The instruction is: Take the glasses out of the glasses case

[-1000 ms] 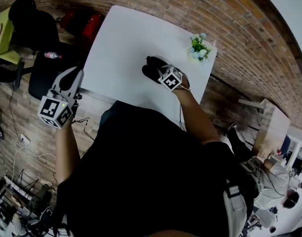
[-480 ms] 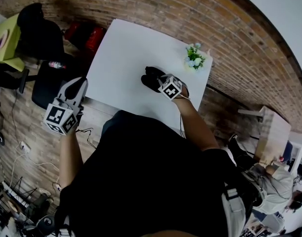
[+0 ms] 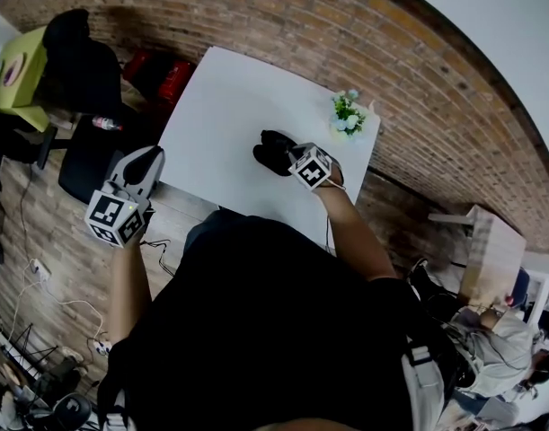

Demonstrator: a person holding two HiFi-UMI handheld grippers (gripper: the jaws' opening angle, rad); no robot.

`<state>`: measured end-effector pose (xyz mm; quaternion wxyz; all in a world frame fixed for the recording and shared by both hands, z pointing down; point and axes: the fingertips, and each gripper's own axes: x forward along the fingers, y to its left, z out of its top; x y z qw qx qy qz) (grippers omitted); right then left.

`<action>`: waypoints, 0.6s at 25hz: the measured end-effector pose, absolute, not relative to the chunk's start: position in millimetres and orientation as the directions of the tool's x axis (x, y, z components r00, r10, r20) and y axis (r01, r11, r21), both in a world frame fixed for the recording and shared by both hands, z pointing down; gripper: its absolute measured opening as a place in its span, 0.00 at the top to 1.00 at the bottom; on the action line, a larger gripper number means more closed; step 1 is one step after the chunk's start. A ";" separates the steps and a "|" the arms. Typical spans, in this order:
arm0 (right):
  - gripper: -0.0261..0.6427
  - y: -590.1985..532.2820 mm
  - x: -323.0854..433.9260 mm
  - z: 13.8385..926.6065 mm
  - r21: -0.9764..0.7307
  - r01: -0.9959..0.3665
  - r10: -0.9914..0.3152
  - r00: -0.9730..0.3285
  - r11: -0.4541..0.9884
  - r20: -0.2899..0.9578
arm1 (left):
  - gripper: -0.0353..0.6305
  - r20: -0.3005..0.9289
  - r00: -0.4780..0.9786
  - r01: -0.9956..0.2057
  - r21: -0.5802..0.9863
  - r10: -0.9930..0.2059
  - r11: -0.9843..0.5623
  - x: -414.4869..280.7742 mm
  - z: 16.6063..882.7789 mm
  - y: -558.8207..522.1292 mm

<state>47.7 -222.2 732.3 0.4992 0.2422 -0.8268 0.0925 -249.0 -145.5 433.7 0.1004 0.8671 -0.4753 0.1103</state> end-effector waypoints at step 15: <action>0.93 -209.3 67.4 692.5 0.135 -0.479 -0.354 -0.405 0.868 0.843 | 0.89 0.269 0.501 -0.863 0.082 -0.823 -0.499 -234.9 433.4 -106.0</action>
